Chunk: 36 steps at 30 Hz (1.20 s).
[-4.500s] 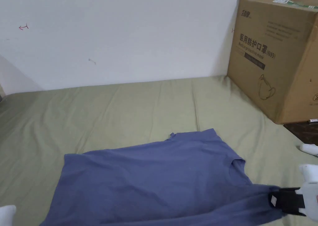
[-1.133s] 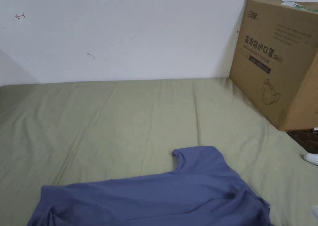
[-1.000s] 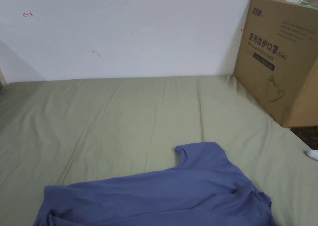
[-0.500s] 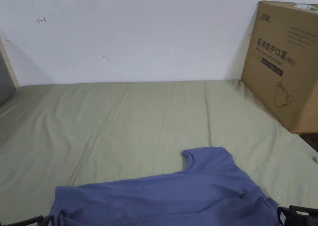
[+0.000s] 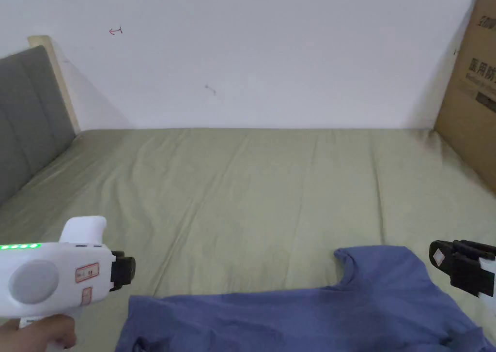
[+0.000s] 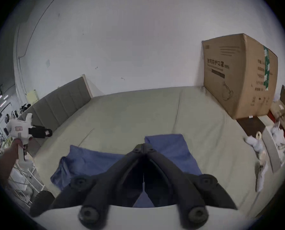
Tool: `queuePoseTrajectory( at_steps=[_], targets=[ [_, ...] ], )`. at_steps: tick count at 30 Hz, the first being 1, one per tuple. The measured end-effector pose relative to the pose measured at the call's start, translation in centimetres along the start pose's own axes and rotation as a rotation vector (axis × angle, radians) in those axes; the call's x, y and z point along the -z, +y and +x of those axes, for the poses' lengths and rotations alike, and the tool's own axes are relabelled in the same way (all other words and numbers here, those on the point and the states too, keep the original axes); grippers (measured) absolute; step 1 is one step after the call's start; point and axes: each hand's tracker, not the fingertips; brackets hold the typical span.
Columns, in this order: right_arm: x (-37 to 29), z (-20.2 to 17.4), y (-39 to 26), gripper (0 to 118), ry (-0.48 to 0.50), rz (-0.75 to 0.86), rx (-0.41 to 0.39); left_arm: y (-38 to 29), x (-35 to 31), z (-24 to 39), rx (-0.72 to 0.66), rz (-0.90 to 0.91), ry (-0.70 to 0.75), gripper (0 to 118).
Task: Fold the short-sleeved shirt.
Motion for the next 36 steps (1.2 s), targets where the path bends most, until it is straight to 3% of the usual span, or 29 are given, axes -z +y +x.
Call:
queuePoseTrajectory(
  at_steps=[1,2,5,6,7,8,10,11,13,14,15,16,17,19,20,21,22,23,24,28,29,31,33,35,36],
  targets=[
    [0.8,0.2,0.3,0,0.004,-0.003,0.002,0.4,2.1,-1.1,-0.020,-0.054,-0.017,3],
    [1.5,0.4,0.4,0,0.006,-0.008,0.010,0.6,4.2,-1.9,-0.035,-0.106,-0.023,24],
    [3.4,1.1,0.3,0,0.017,-0.041,0.056,0.1,10.0,-3.9,-0.087,-0.197,0.058,66],
    [3.8,1.4,0.1,0,0.021,-0.056,0.070,-0.4,11.3,-4.1,-0.083,-0.231,0.078,105],
    [4.3,1.7,-0.3,0,0.023,-0.073,0.084,-0.6,12.3,-4.5,-0.079,-0.201,0.063,118],
    [4.7,2.1,-0.6,0,0.024,-0.092,0.096,-0.8,13.7,-4.8,-0.073,-0.225,0.084,110],
    [5.5,2.9,-1.1,0,0.014,-0.119,0.103,-2.0,15.3,-4.9,-0.057,-0.292,0.112,108],
    [5.9,3.3,-1.4,0,0.000,-0.135,0.100,-2.4,15.7,-4.6,-0.023,-0.345,0.057,101],
    [6.9,4.4,-1.6,0,-0.028,-0.164,0.092,-2.4,14.5,-3.5,0.103,-0.254,0.098,92],
    [7.5,5.2,-1.7,0,-0.036,-0.177,0.090,-2.7,13.5,-3.1,0.111,-0.238,0.072,71],
    [8.4,6.2,-1.8,0,-0.038,-0.188,0.091,-2.6,12.7,-2.9,0.124,-0.225,0.058,41],
    [9.4,7.1,-1.6,0,-0.049,-0.203,0.094,-2.4,12.0,-2.7,0.129,-0.207,0.019,3],
    [10.5,7.9,-1.4,0,-0.067,-0.224,0.110,-2.4,11.1,-2.5,0.110,-0.178,-0.032,1],
    [12.8,9.2,-1.0,0,-0.083,-0.249,0.164,-2.2,8.9,-1.4,0.121,-0.116,0.007,1],
    [14.5,10.0,-0.8,9,-0.090,-0.274,0.192,-2.0,8.0,-1.4,0.126,-0.079,-0.006,1],
    [16.1,10.7,-0.7,36,-0.102,-0.307,0.206,-1.8,7.3,-1.4,0.122,-0.049,-0.017,1],
    [17.8,11.5,-0.6,78,-0.138,-0.330,0.215,-1.6,6.6,-1.0,0.118,-0.027,-0.030,1],
    [20.1,12.9,-0.7,112,-0.176,-0.377,0.204,-1.5,6.0,-1.0,0.113,-0.014,-0.034,1],
    [21.7,13.6,-0.8,115,-0.208,-0.437,0.182,-1.5,5.6,-0.9,0.105,-0.007,-0.038,1],
    [26.7,15.5,-1.3,114,-0.264,-0.512,0.177,-1.6,4.7,-0.8,0.086,-0.006,-0.049,1],
    [27.6,15.9,-1.6,109,-0.263,-0.557,0.197,-1.7,4.6,-1.0,0.095,0.002,-0.036,1],
    [28.6,15.8,-2.1,89,-0.272,-0.671,0.222,-1.9,5.1,-1.3,0.082,-0.010,-0.039,1],
    [27.7,14.6,-1.9,62,-0.328,-0.625,0.084,-2.4,5.5,-1.6,0.072,-0.034,-0.042,1],
    [26.0,13.0,-1.3,34,-0.192,-0.575,0.016,-2.6,6.2,-2.0,0.065,-0.046,-0.035,1],
    [25.5,12.5,-1.1,0,-0.147,-0.577,-0.006,-2.8,6.4,-2.1,0.053,-0.050,-0.037,1]
  ],
)
